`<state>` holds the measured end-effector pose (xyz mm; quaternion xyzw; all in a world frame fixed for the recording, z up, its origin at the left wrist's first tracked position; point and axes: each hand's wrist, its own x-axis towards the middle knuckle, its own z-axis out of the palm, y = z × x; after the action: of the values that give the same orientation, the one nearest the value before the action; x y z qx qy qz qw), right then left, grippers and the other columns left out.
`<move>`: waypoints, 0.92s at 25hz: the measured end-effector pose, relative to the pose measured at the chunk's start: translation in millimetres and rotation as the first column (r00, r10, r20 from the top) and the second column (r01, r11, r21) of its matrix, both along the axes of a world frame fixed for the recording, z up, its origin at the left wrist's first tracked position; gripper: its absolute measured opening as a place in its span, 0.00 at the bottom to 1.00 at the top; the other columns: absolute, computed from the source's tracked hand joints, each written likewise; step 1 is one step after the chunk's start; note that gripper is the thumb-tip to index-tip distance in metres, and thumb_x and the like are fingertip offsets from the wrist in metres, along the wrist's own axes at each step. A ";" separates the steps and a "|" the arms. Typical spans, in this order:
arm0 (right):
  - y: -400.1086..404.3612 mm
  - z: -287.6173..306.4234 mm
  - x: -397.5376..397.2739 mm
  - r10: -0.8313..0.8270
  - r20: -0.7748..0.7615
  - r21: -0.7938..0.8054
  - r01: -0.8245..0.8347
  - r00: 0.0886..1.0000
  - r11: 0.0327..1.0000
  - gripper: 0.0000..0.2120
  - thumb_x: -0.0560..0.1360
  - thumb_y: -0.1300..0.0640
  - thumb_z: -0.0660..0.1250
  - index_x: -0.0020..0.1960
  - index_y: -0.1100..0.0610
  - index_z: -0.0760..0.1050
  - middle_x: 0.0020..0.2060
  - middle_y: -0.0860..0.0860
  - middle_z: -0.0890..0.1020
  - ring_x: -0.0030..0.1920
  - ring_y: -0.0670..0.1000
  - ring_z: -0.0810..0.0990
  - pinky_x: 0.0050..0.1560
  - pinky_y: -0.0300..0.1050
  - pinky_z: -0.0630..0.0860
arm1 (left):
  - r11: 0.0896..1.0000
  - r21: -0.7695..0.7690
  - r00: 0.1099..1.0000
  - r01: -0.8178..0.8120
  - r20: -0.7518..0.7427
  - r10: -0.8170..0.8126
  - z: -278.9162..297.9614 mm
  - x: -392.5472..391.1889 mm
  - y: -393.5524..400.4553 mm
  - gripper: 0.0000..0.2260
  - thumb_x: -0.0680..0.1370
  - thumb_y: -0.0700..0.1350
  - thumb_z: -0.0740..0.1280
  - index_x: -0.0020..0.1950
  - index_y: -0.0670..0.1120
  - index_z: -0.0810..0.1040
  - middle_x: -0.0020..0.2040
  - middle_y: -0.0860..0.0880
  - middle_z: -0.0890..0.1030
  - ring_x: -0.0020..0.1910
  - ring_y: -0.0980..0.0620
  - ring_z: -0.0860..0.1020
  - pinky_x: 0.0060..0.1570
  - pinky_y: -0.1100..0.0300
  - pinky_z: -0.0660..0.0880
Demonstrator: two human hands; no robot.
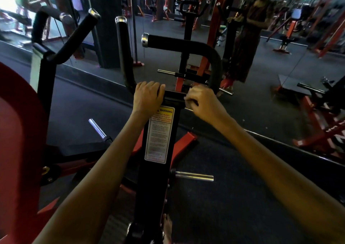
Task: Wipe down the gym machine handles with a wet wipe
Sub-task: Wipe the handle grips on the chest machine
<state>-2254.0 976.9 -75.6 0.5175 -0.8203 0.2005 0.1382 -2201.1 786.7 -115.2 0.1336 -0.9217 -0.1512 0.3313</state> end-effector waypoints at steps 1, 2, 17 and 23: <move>9.4 1.5 -2.9 0.014 -0.017 0.045 -0.013 1.000 0.999 0.06 0.73 0.68 0.66 0.47 0.65 0.81 0.48 0.58 0.81 0.51 0.54 0.77 0.57 0.48 0.73 | 1.000 -0.002 1.000 -0.002 -0.003 0.002 -0.3 0.0 0.1 0.16 0.83 0.48 0.53 0.39 0.44 0.73 0.37 0.49 0.73 0.38 0.52 0.70 0.56 0.56 0.64; 17.6 5.2 -7.6 0.002 -0.049 0.089 0.003 0.999 0.996 0.07 0.73 0.67 0.66 0.49 0.65 0.81 0.49 0.57 0.81 0.52 0.54 0.76 0.58 0.47 0.72 | 1.000 -0.006 1.000 -0.006 -0.004 0.006 -0.5 -0.5 0.6 0.17 0.83 0.48 0.53 0.39 0.44 0.73 0.37 0.49 0.74 0.38 0.52 0.70 0.56 0.56 0.64; 23.3 -12.6 -19.8 -0.219 -0.085 -0.217 0.196 0.972 0.956 0.11 0.74 0.66 0.65 0.56 0.63 0.78 0.52 0.57 0.81 0.55 0.54 0.76 0.56 0.40 0.67 | 0.999 -0.024 0.994 -0.036 0.106 0.039 10.6 -1.7 5.7 0.17 0.83 0.50 0.53 0.41 0.43 0.73 0.42 0.44 0.77 0.47 0.45 0.75 0.61 0.50 0.65; -3.5 -43.5 5.4 -0.140 -0.095 -0.425 0.087 0.986 0.901 0.06 0.69 0.71 0.67 0.44 0.66 0.79 0.41 0.57 0.82 0.43 0.56 0.79 0.49 0.38 0.69 | 0.982 -0.188 0.997 0.007 0.080 0.008 6.3 -15.2 41.3 0.21 0.82 0.52 0.50 0.44 0.43 0.78 0.44 0.45 0.80 0.47 0.45 0.77 0.56 0.51 0.65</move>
<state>-2248.6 973.4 -119.1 0.4384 -0.7766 0.3315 0.3078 -2216.3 828.0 -109.0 0.1079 -0.9444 -0.0578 0.3053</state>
